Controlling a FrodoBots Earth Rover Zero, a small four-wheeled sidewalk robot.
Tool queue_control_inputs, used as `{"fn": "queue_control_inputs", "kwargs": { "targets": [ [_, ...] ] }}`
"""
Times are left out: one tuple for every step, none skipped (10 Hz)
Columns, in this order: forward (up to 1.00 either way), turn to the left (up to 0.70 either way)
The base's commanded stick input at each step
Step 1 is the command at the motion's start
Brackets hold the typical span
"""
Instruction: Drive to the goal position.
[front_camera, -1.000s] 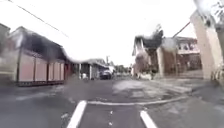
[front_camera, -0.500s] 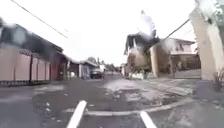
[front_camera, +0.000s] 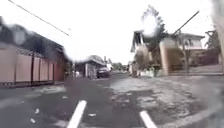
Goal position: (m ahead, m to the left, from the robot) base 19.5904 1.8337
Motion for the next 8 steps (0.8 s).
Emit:
{"fn": "queue_control_inputs", "kwargs": {
  "targets": [
    [1.00, -0.40],
    [1.00, -0.40],
    [1.00, -0.40],
    [1.00, -0.40],
    [1.00, -0.40],
    [1.00, -0.40],
    [1.00, -0.19],
    [1.00, 0.11]
  ]
}}
